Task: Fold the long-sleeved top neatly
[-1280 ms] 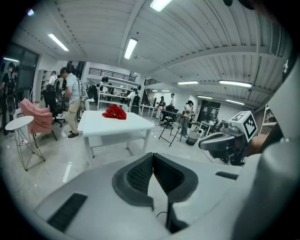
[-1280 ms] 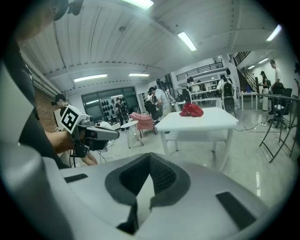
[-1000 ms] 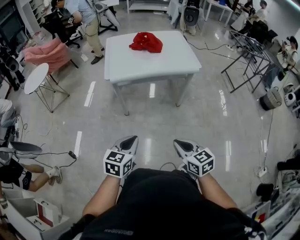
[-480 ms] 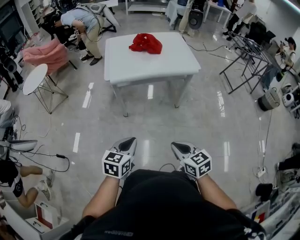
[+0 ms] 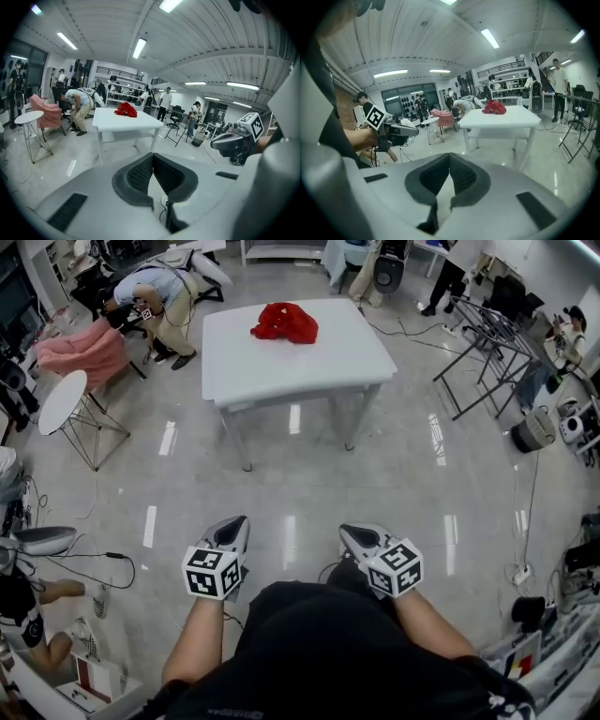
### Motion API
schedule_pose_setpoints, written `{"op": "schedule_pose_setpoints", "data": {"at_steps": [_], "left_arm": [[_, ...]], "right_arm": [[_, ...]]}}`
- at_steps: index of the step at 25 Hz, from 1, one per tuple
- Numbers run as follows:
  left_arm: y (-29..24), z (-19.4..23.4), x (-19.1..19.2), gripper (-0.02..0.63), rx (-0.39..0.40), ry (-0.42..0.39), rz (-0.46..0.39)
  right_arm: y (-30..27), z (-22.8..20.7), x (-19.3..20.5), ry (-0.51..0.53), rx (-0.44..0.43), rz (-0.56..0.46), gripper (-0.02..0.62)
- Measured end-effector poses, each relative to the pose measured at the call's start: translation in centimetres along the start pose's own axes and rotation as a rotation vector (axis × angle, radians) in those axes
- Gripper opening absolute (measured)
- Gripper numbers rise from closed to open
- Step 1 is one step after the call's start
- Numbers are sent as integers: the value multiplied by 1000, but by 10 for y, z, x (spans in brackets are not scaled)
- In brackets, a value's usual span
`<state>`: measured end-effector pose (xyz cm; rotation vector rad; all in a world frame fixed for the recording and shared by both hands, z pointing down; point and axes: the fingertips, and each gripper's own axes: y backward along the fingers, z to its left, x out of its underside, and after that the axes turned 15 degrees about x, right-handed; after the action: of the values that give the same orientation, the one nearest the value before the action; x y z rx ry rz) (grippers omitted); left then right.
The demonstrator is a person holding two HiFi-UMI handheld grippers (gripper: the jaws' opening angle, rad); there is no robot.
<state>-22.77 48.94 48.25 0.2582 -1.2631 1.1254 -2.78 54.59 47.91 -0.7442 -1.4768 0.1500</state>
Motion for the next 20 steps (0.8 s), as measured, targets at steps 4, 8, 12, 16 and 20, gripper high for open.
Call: {"op": "schedule_pose_setpoints", "data": {"at_steps": [4,8,12,16,20], "left_arm": [[15,22,-18,5,-54,8,-45],[11,36,-36,5,-73,-6,-59],[-12,37,-51,5,-69,-44,-41],[-43,44,-82,5,-67,-101,-24],[-85,59,-120,5,-60,-121,-29]], "right_arm": [[-5,-6,-6,-12,-7,-3,5],[-19,-15,-17,-20,-15,-18,5],[-36,-32,-24,-33,-23,-24,5],[-59,-58,-44,-41,-19,-37,5],[-88,-94,-71,-44,-15,-59,5]]}}
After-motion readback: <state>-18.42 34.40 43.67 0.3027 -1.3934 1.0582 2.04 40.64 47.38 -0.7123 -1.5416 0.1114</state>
